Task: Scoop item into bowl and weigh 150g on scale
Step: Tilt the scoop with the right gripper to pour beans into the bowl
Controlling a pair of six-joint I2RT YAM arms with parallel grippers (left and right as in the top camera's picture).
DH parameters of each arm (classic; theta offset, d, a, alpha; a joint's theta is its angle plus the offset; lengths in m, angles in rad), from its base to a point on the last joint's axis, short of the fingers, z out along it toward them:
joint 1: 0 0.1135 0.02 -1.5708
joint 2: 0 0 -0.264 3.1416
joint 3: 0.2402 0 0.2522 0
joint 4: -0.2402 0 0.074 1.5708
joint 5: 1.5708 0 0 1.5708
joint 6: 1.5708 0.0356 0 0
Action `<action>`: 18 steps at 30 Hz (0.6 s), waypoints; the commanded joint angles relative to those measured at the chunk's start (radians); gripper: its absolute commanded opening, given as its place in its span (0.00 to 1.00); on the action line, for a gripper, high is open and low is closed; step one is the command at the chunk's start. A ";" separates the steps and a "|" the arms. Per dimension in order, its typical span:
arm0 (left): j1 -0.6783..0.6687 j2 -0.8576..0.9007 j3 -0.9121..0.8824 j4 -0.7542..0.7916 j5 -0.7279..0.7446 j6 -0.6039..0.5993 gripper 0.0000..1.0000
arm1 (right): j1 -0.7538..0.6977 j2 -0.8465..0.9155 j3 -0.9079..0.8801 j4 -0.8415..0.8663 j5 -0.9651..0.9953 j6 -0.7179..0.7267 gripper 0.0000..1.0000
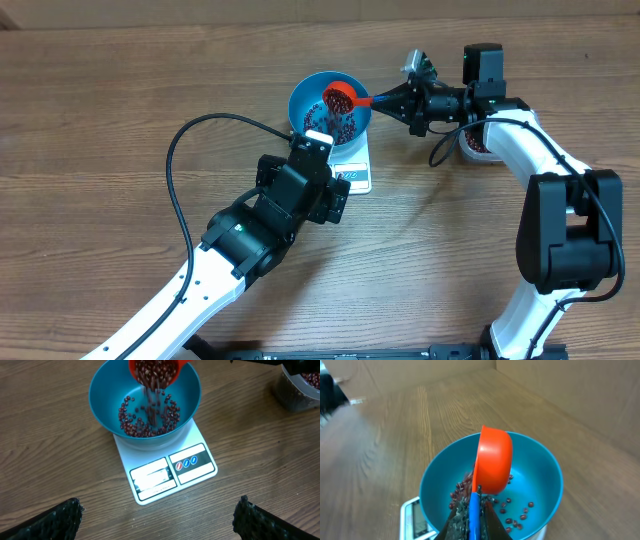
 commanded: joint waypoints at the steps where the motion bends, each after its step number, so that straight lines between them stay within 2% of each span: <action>1: -0.001 0.009 -0.007 0.003 -0.017 -0.014 1.00 | 0.005 0.008 0.026 0.006 -0.009 -0.164 0.04; 10: -0.001 0.009 -0.007 0.003 -0.017 -0.014 0.99 | 0.005 0.008 0.026 0.006 -0.010 -0.449 0.04; 18: -0.001 0.009 -0.007 0.003 -0.017 -0.014 1.00 | 0.005 0.008 0.026 0.031 -0.010 -0.612 0.04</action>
